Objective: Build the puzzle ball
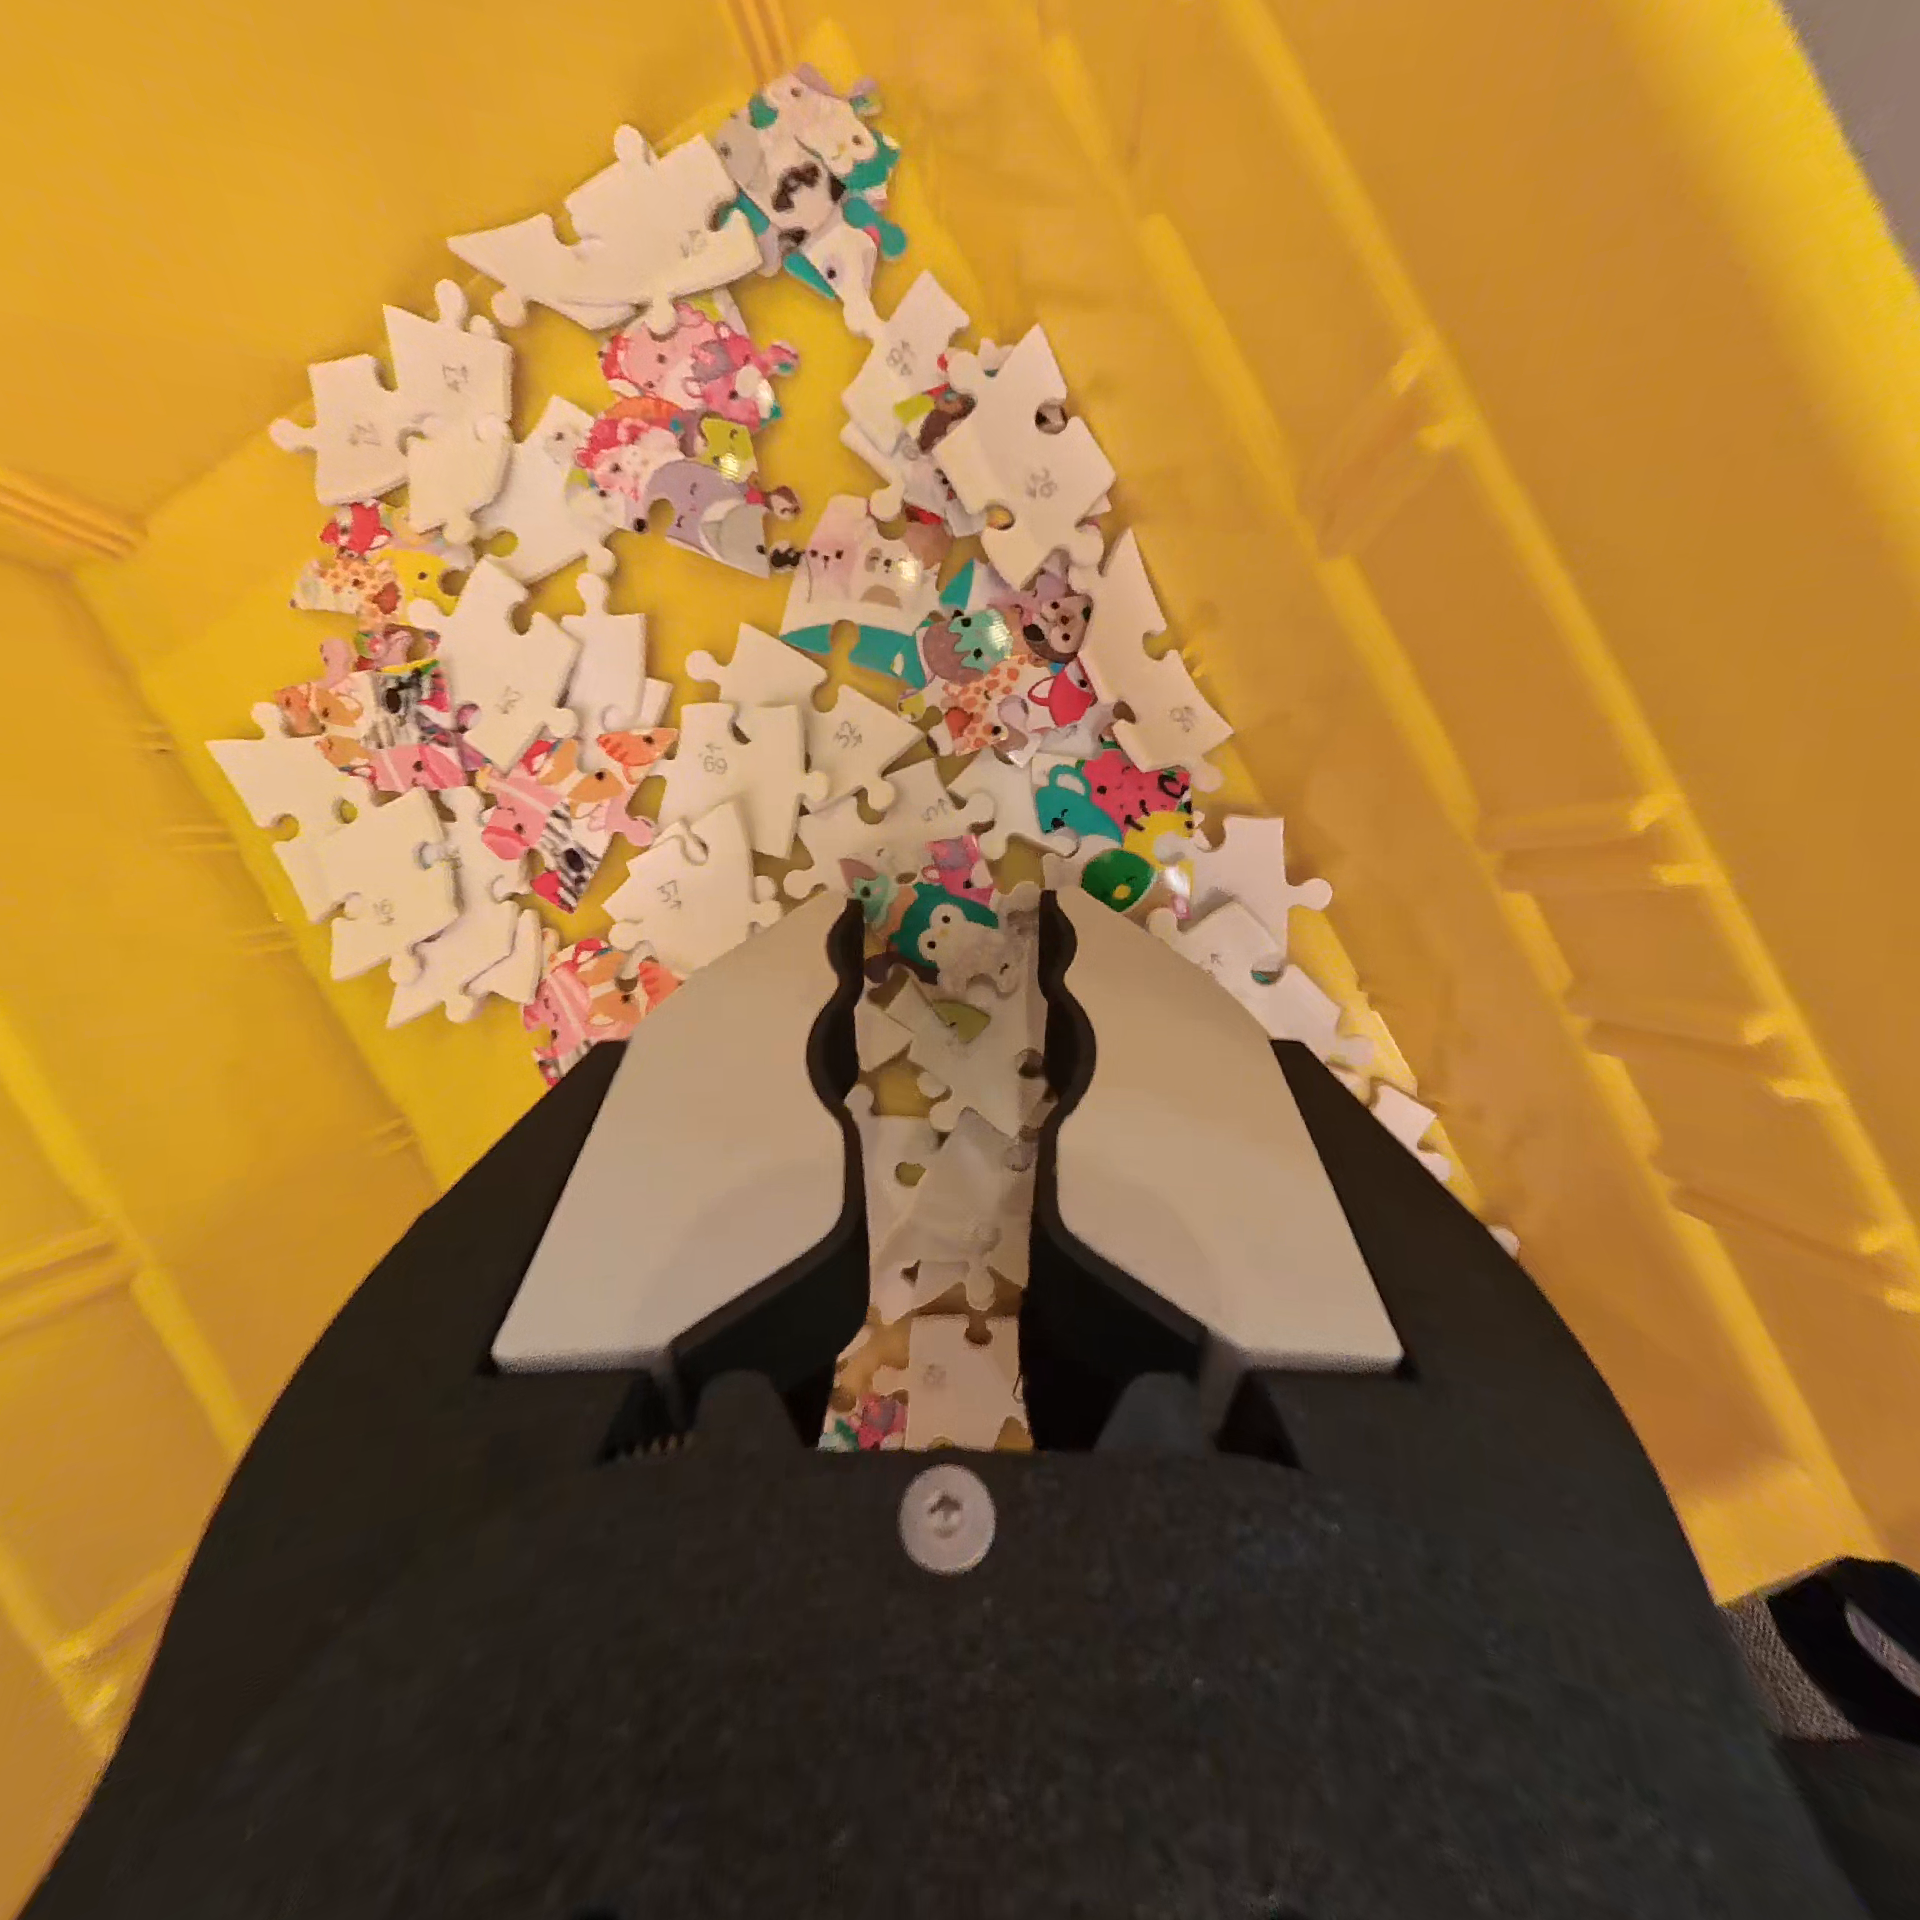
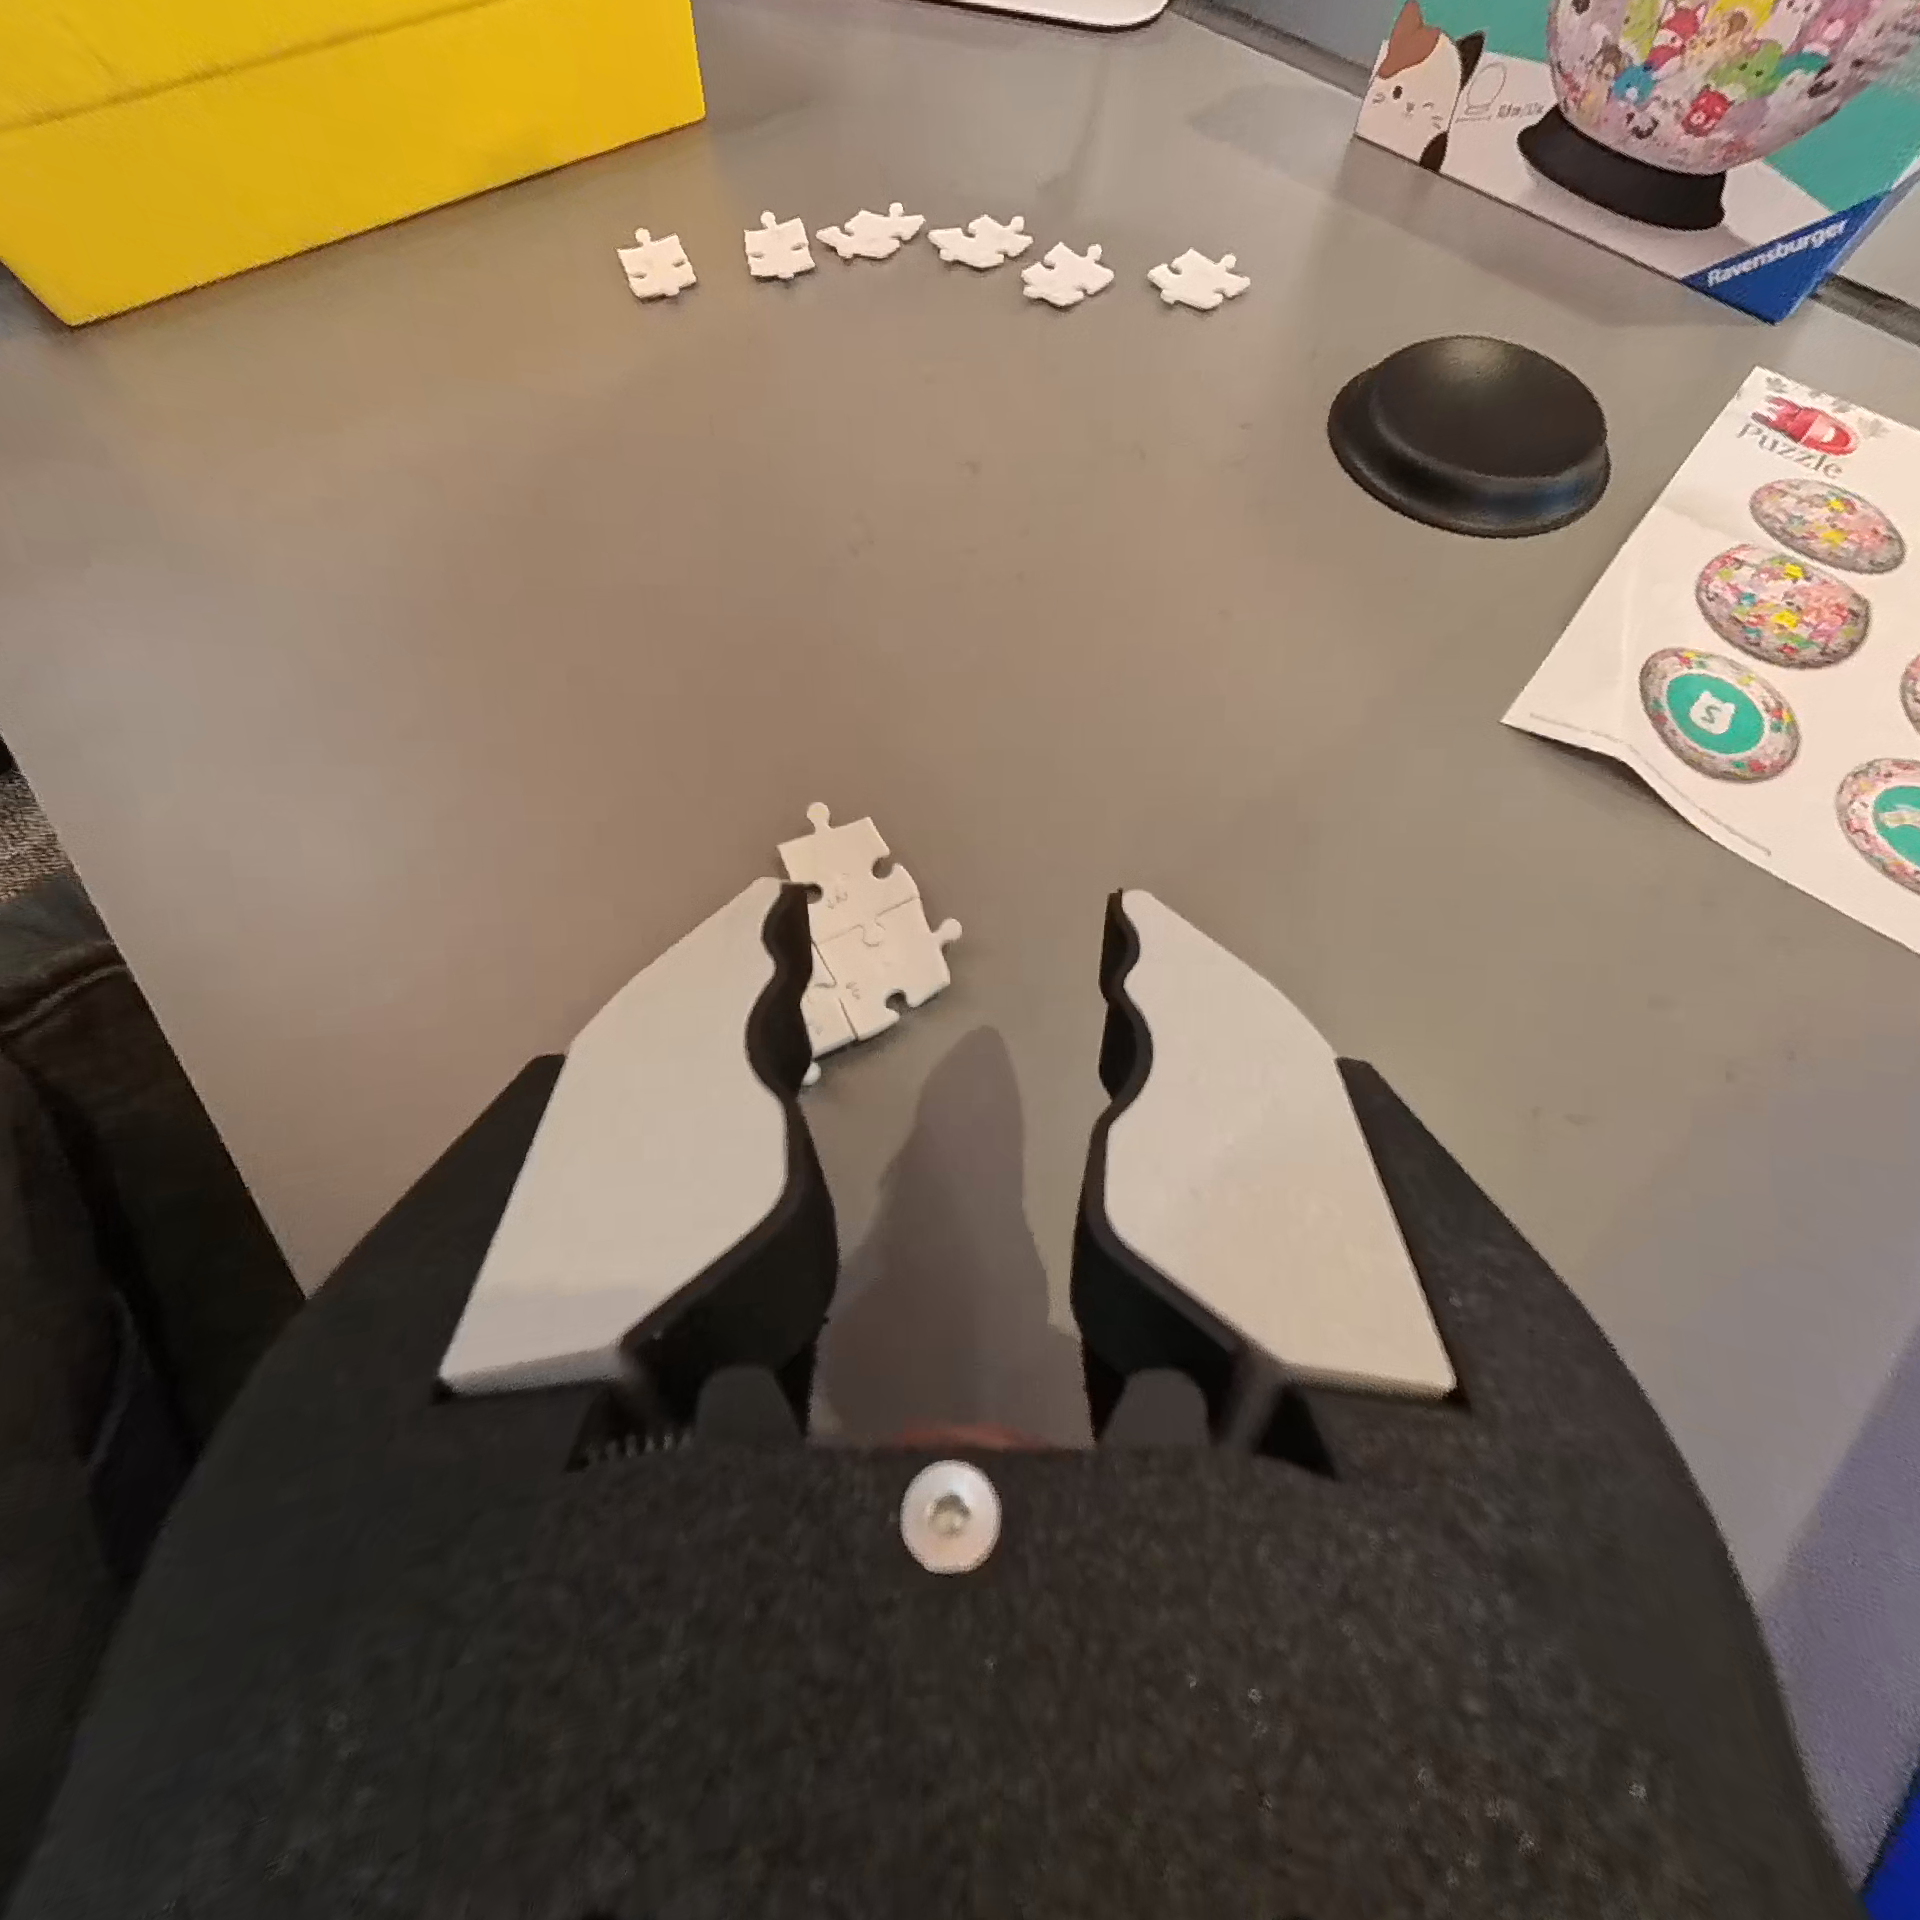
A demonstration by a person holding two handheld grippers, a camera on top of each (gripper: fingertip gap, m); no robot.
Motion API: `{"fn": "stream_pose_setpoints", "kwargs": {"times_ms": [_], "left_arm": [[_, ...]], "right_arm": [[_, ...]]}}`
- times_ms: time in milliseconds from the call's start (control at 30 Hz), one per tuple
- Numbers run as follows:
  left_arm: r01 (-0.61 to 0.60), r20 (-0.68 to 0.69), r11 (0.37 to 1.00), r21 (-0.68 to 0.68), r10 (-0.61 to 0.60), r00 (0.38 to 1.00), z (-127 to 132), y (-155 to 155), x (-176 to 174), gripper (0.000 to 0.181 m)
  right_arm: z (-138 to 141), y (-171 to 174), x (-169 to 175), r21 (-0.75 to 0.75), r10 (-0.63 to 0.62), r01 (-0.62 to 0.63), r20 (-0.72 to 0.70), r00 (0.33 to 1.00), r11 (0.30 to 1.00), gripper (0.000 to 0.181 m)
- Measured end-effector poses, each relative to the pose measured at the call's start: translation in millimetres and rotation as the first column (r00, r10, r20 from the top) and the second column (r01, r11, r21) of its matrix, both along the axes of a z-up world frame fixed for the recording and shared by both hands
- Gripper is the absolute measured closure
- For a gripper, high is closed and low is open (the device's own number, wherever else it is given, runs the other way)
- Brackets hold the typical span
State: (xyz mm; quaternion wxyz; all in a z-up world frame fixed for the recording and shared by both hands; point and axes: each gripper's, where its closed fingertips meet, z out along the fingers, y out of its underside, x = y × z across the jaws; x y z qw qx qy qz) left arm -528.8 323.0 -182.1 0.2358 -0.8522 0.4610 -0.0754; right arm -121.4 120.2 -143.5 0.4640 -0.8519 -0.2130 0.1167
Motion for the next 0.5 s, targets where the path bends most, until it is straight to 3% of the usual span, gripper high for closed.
{"fn": "stream_pose_setpoints", "kwargs": {"times_ms": [67,167,233,300,333,367,400,433,500], "left_arm": [[-0.025,0.071,0.999,0.025,0.023,0.997,11,2,-1,0.150],[-0.072,0.369,0.996,0.049,0.049,0.928,53,-1,7,0.150],[-0.091,0.627,0.994,0.053,0.038,0.778,99,-10,14,0.150],[-0.092,0.839,0.994,0.057,0.002,0.544,152,-25,17,0.151],[-0.077,0.910,0.995,0.064,-0.027,0.413,178,-36,19,0.159],[-0.057,0.954,0.995,0.083,-0.063,0.294,200,-49,21,0.181],[-0.045,0.977,0.994,0.102,-0.092,0.194,219,-61,24,0.181],[-0.039,0.987,0.993,0.114,-0.108,0.122,232,-71,28,0.181],[-0.035,0.990,0.992,0.121,-0.118,0.080,245,-84,43,0.181]], "right_arm": [[3,0,-2,0.007,0.004,-0.004,-0.001,1.000,1.000,0.128],[8,0,-4,0.029,0.014,-0.014,0.003,1.000,0.999,0.129],[13,2,-6,0.047,0.023,-0.023,0.003,1.000,0.999,0.129],[19,4,-9,0.068,0.037,-0.036,-0.006,0.999,0.997,0.129],[22,5,-12,0.079,0.046,-0.045,-0.011,0.999,0.996,0.129],[25,6,-14,0.091,0.057,-0.056,-0.013,0.998,0.994,0.129],[28,7,-17,0.102,0.070,-0.069,-0.014,0.997,0.992,0.129],[31,7,-21,0.113,0.086,-0.084,-0.017,0.996,0.990,0.130],[38,8,-30,0.137,0.123,-0.118,-0.034,0.992,0.984,0.130]]}}
